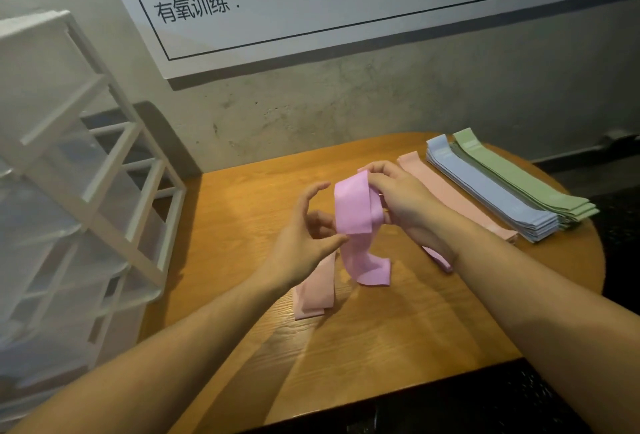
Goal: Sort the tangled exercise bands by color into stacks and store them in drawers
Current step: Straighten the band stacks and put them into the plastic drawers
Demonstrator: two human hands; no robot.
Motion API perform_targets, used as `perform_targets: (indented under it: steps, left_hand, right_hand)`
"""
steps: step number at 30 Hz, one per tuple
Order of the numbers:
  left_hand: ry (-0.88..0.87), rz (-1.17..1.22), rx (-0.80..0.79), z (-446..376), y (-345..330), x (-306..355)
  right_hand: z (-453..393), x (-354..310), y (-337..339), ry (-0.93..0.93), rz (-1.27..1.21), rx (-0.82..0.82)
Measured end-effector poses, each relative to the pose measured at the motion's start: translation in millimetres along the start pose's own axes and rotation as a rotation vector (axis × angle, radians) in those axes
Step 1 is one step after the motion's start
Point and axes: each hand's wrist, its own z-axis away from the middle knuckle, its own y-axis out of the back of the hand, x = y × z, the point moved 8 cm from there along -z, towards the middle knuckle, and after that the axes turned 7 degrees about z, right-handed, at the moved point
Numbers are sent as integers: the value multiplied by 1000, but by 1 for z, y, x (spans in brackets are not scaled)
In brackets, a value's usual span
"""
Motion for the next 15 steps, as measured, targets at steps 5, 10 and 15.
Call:
perform_targets:
  steps: [5,10,15]
  left_hand:
    - [-105,-165,-1,1,-3,16]
    - [-158,-259,-21,-1,-5,42]
    - [-144,-153,-2,-9,-10,70]
  right_hand:
    - [2,5,6,-30,-8,11]
    - [6,15,14,-63,27,4]
    - [14,20,16,8,216,-70]
